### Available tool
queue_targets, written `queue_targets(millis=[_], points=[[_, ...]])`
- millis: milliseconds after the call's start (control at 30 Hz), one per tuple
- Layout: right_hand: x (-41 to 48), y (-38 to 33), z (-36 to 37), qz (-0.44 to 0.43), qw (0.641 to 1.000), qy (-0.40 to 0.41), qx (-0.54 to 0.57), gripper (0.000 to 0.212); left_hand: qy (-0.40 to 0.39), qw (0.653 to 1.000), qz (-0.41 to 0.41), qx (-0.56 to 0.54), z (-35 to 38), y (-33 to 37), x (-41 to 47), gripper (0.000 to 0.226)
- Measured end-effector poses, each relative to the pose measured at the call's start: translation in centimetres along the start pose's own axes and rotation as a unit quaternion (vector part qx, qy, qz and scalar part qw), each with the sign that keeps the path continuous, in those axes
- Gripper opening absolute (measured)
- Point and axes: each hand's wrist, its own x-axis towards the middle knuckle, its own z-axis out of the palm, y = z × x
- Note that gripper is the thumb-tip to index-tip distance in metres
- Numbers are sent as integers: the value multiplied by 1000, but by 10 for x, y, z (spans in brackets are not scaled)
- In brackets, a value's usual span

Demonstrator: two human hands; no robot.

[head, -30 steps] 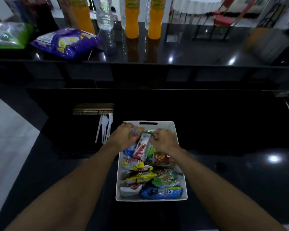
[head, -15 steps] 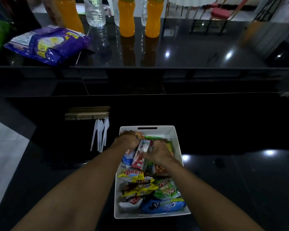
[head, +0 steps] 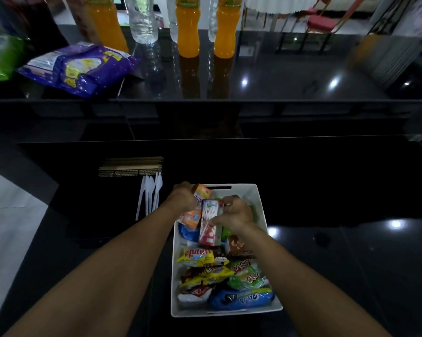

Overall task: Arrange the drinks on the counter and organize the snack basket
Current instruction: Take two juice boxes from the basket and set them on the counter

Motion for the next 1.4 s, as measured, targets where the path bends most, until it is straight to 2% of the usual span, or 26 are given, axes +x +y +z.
queue_targets(millis=[167, 533, 733, 900, 1067, 1200, 1400], points=[[-12, -10, -22, -50, 997, 7, 51, 60, -9, 994, 73, -78, -19, -13, -19, 40], [-51, -72, -105, -214, 963, -35, 159, 63, 13, 951, 231, -207, -117, 1, -96, 48], [-70, -137, -159, -309, 927, -22, 210, 51, 19, 922, 304, -238, -194, 32, -142, 49], [-71, -192, -196, -348, 904, 23, 245, 45, 53, 890, 346, -291, -246, 57, -154, 51], [-53, -234, -219, -376, 890, 110, 232, 52, 132, 882, 358, -277, -280, 88, -138, 50], [-29, -252, -230, -385, 890, 146, 196, 60, 175, 882, 347, -266, -285, 111, -112, 45], [9, -255, -229, -356, 907, 143, 173, 61, 215, 872, 314, -307, -276, 134, -71, 47]])
